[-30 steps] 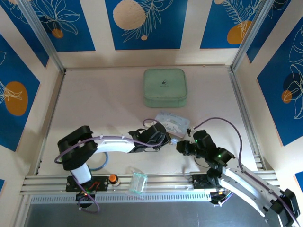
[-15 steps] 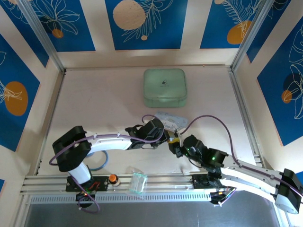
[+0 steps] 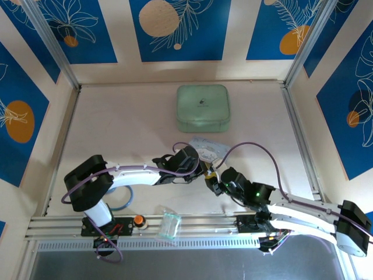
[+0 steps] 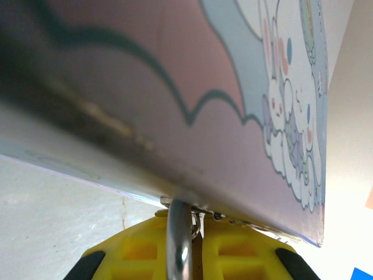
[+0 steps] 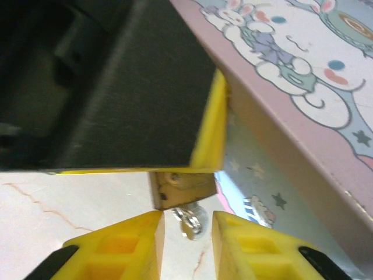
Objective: Unlock the padlock with the key
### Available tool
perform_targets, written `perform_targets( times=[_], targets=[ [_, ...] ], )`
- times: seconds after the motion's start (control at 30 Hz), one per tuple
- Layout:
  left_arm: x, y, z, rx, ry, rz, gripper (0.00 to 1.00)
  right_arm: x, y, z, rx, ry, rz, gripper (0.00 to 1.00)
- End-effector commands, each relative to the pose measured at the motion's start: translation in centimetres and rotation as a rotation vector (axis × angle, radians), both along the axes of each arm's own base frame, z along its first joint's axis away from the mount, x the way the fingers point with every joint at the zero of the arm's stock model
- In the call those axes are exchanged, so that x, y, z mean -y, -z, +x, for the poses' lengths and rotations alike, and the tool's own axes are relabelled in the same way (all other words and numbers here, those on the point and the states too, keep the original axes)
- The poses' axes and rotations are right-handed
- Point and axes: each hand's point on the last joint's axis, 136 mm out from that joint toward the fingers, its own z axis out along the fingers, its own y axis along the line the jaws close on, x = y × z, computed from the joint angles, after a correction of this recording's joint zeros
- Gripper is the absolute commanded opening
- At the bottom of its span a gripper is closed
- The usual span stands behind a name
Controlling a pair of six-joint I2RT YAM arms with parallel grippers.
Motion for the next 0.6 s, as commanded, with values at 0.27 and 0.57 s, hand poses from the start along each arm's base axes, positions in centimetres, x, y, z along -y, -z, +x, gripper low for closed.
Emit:
perform_targets(
  times=[0.27, 0.57],
  targets=[
    [0.3, -3.3, 0.7, 0.034, 0.012, -0.12, 0.0, -1.5, 0.1, 0.1, 0.001, -0.065, -0.054, 0.25],
    [1.0, -3.6, 0.1, 0.008, 0.034, -0.171, 0.0, -2.5, -0.4, 1.4, 0.074, -0.054, -0.027, 0.16]
  ],
)
